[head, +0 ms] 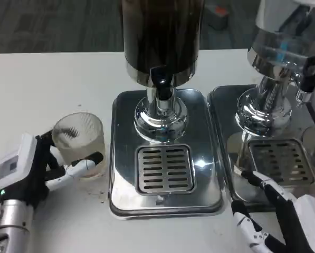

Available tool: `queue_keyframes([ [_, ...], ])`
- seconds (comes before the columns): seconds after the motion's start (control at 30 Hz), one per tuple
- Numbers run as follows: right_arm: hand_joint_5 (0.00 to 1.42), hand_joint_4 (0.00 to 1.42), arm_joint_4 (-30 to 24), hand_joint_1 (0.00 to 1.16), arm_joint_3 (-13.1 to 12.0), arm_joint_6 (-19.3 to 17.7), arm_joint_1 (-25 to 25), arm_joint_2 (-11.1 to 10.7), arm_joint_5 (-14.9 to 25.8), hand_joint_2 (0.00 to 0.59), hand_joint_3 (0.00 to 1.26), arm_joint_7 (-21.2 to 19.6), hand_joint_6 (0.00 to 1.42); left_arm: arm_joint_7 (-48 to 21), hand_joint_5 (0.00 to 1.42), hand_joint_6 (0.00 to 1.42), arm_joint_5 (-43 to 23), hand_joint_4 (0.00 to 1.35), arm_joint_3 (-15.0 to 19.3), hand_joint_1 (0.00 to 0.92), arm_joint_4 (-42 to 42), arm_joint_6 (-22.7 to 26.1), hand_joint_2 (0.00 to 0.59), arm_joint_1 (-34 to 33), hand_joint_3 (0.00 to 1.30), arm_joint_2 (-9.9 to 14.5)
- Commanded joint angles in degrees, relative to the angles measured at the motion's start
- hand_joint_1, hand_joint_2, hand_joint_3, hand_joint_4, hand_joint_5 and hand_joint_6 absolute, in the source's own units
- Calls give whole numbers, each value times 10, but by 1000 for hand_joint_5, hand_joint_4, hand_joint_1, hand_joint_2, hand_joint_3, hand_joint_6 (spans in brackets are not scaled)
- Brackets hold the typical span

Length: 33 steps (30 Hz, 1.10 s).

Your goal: Grasp the cup under the faucet to collect the drink, then remove the cup.

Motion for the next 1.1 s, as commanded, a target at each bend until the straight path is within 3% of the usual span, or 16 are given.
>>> queue_keyframes([
  [0.03,195,220,1,280,-6,0,3,-3,6,389,228,4,286,35,972,1424,6,774,-3,301,15,-25,110,2,537,0],
  [0.3,195,220,3,280,-6,-2,2,-4,9,389,228,5,286,69,1006,1424,6,801,3,320,14,-50,110,15,563,13],
  [0.63,195,220,12,281,-2,-4,-4,-1,15,389,228,6,297,77,1021,1424,10,815,19,331,-74,-75,107,63,584,41],
  [0.9,195,220,18,274,3,-4,-7,2,16,394,228,2,299,69,1021,1424,15,815,26,329,-138,-76,104,87,588,43],
  [1.1,195,220,22,267,5,-5,-8,6,17,396,228,-2,300,56,1021,1424,25,815,23,328,-168,-82,104,88,589,31],
])
